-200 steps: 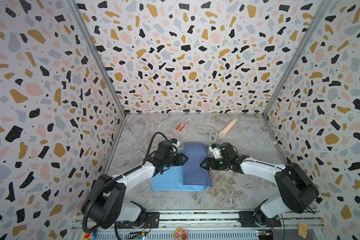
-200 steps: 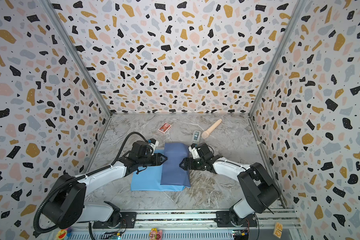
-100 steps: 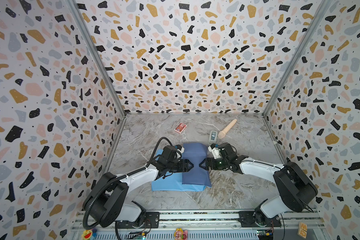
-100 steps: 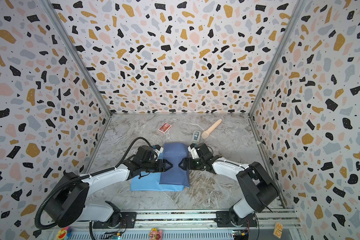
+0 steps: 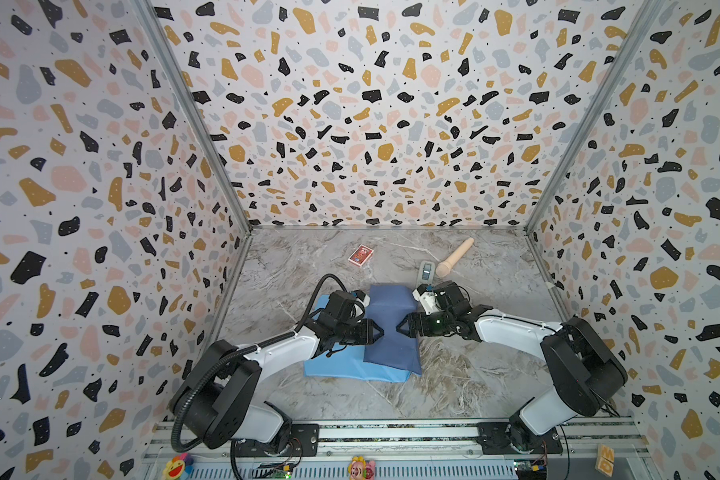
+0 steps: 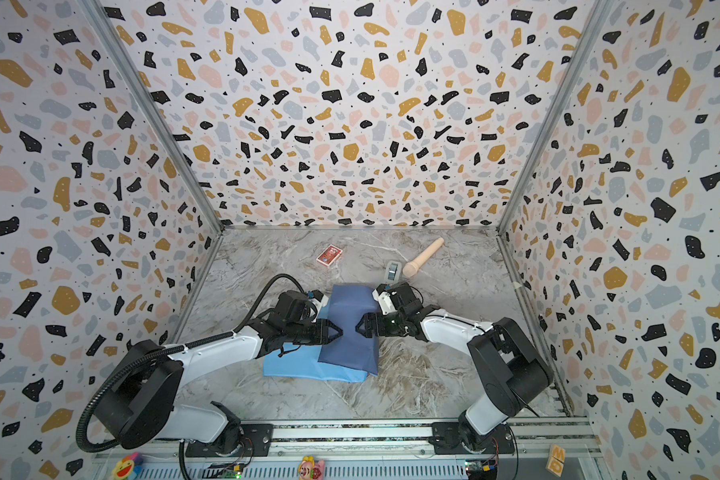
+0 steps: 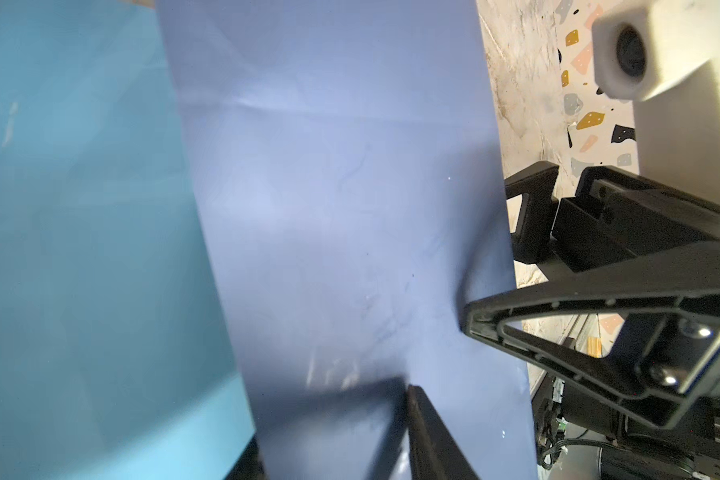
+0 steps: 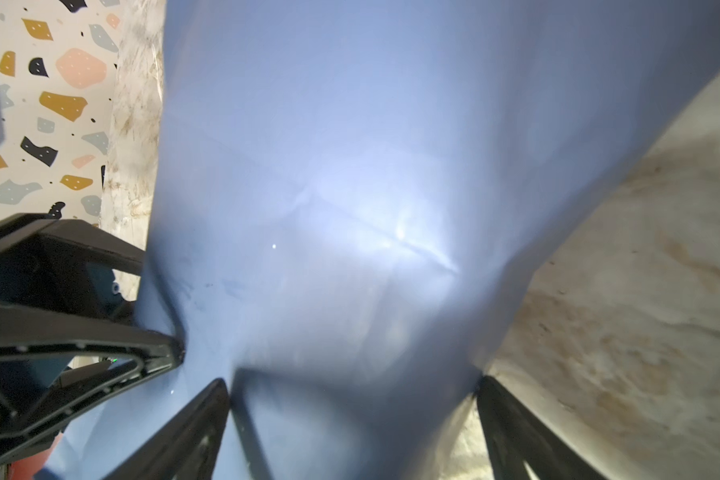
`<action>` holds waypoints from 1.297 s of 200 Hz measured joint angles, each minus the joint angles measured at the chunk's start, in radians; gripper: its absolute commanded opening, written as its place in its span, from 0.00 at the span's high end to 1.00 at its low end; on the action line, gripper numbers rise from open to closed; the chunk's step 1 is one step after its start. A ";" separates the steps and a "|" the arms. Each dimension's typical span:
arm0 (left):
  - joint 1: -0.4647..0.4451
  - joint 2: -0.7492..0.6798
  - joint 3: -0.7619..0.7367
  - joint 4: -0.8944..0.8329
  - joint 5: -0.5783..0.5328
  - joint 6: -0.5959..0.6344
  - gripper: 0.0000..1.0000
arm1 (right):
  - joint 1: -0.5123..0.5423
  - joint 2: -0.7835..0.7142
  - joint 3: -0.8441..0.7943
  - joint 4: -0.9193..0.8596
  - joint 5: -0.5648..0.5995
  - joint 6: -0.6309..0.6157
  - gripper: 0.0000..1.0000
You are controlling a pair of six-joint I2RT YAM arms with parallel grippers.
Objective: Wrap the gift box in paper
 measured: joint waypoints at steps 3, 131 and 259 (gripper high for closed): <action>0.000 0.000 0.000 0.001 0.000 -0.001 0.63 | -0.002 0.000 0.003 -0.005 -0.001 -0.003 0.07; 0.001 -0.012 -0.068 0.124 0.000 -0.049 0.70 | -0.008 -0.005 0.107 -0.122 -0.004 -0.039 0.17; -0.029 -0.031 -0.114 0.212 -0.027 -0.199 0.76 | -0.012 0.082 0.220 -0.222 0.035 -0.108 0.14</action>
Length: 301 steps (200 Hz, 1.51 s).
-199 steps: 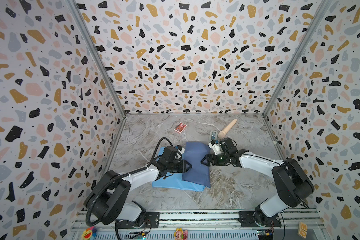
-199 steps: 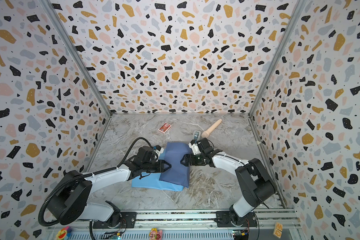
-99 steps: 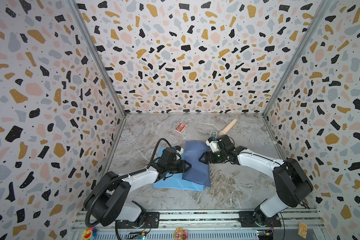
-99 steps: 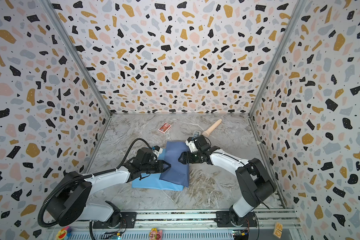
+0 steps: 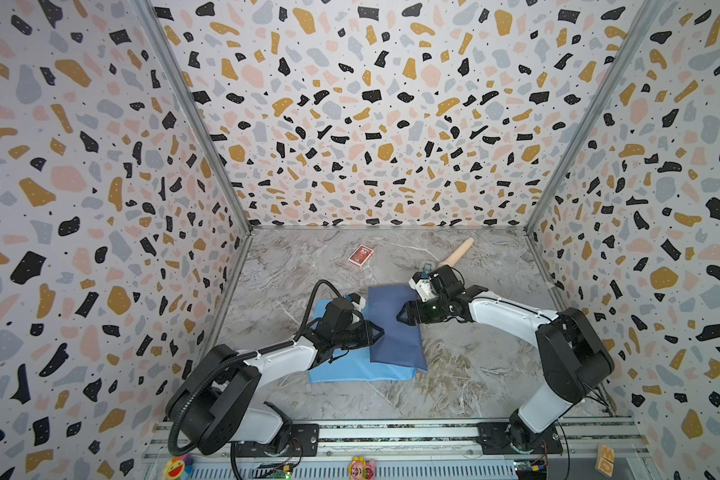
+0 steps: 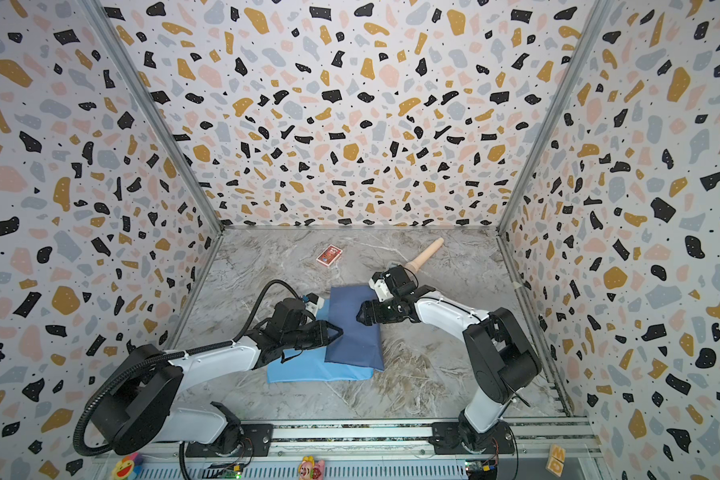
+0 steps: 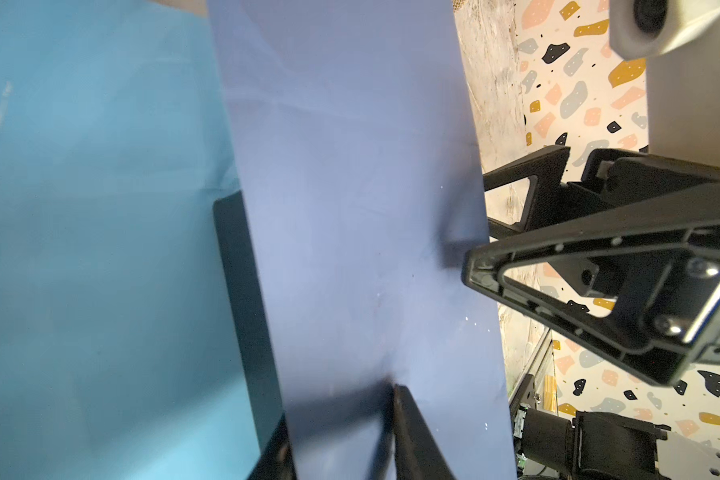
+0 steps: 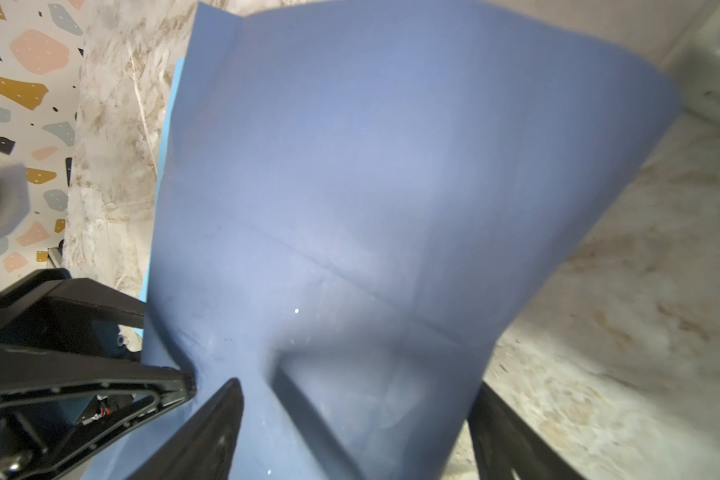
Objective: Wrap the gift box in paper
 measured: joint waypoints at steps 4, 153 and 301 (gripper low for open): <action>0.000 0.000 -0.002 0.004 -0.001 0.000 0.76 | -0.001 0.000 0.000 -0.003 0.002 -0.005 0.14; -0.005 -0.010 -0.045 0.080 -0.025 -0.010 0.87 | -0.019 -0.075 -0.050 -0.030 0.034 -0.012 0.13; -0.005 -0.029 -0.056 0.097 -0.048 0.005 0.90 | -0.072 -0.480 -0.352 -0.075 -0.055 -0.006 0.11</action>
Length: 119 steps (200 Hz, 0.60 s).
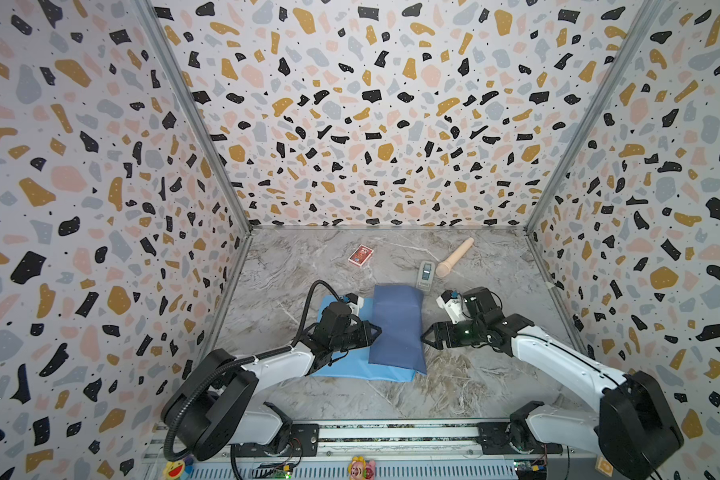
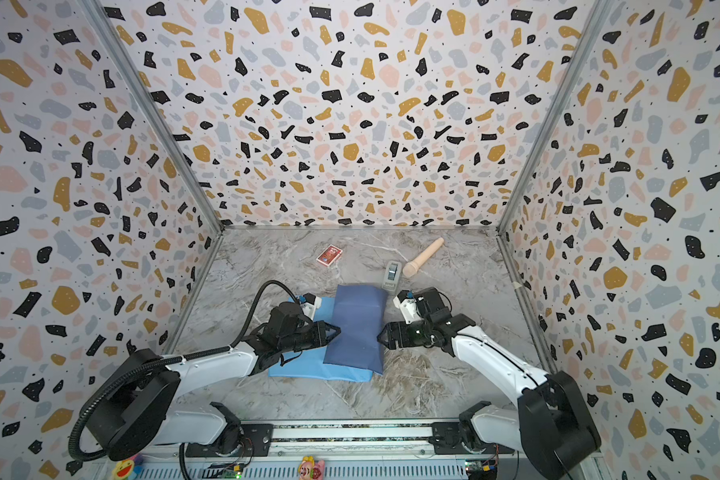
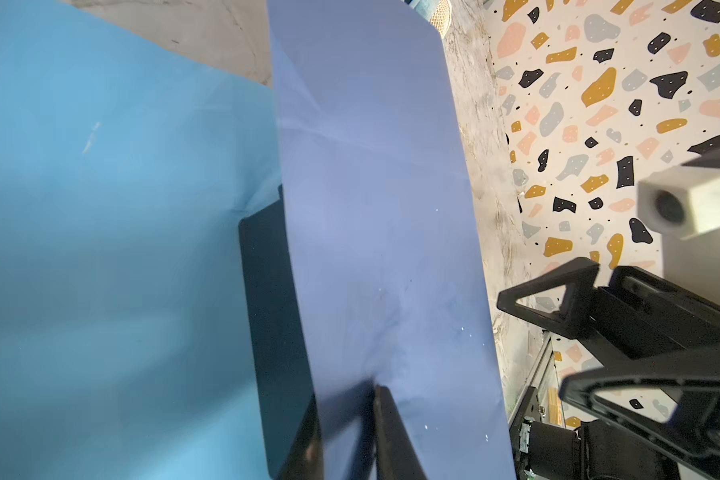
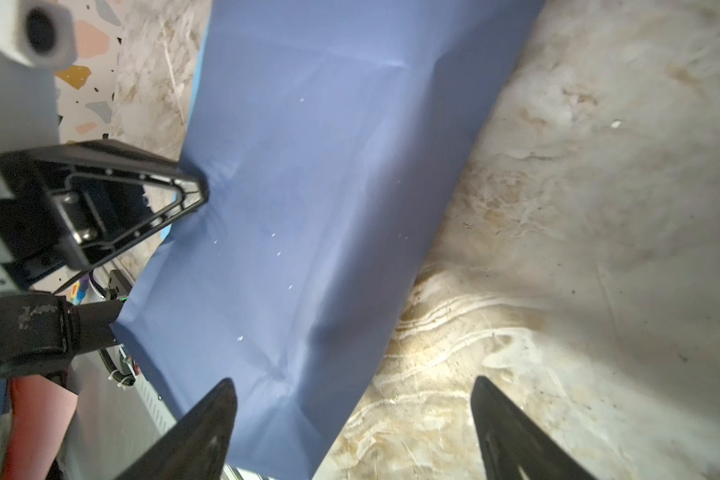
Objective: Wrap the gift box in paper
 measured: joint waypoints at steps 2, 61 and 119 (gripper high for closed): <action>0.000 0.000 0.000 0.000 0.000 0.000 0.91 | 0.000 -0.010 -0.005 0.000 0.002 0.001 0.11; 0.000 -0.004 0.000 -0.003 -0.004 0.012 0.91 | 0.002 0.119 -0.002 0.124 -0.083 0.112 0.16; 0.000 -0.012 0.000 -0.008 -0.005 0.024 0.91 | -0.033 0.290 0.058 0.225 -0.138 0.194 0.17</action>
